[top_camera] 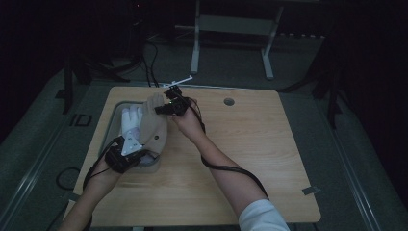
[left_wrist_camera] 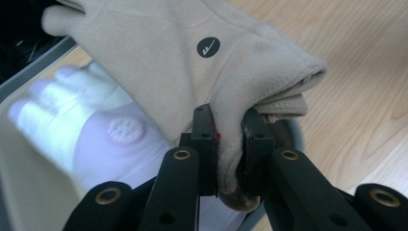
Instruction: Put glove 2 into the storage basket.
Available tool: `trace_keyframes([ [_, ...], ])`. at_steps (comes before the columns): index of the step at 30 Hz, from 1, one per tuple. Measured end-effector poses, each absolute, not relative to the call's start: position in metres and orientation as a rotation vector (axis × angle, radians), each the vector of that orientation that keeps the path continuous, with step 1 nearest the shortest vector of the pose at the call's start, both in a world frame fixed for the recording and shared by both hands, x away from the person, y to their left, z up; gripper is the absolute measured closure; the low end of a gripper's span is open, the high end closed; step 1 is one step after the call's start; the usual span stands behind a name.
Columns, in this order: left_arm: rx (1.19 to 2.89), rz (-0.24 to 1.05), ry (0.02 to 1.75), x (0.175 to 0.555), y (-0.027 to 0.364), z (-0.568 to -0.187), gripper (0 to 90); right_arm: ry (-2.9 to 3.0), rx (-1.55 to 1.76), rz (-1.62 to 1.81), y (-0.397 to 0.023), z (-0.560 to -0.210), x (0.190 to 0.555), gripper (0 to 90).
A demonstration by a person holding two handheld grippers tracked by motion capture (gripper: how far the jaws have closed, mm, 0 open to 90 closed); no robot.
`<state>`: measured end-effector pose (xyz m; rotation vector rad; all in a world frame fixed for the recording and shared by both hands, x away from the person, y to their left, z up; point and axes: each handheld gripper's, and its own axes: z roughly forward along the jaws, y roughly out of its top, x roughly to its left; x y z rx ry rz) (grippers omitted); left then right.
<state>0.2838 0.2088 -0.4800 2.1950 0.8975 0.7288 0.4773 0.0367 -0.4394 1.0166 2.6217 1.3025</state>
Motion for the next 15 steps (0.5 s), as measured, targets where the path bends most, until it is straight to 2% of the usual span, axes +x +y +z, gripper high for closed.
trace_keyframes([
  [6, 2.175, 0.724, 0.949, 0.281, 0.226, -0.485, 79.8, 2.661, 0.984, 1.262, 0.058, -0.442, 0.477, 81.6],
  [15, 2.218, 0.709, 0.970, 0.281, 0.229, -0.496, 79.8, 2.715, 0.979, 1.175, 0.076, -0.466, 0.479, 82.0],
])
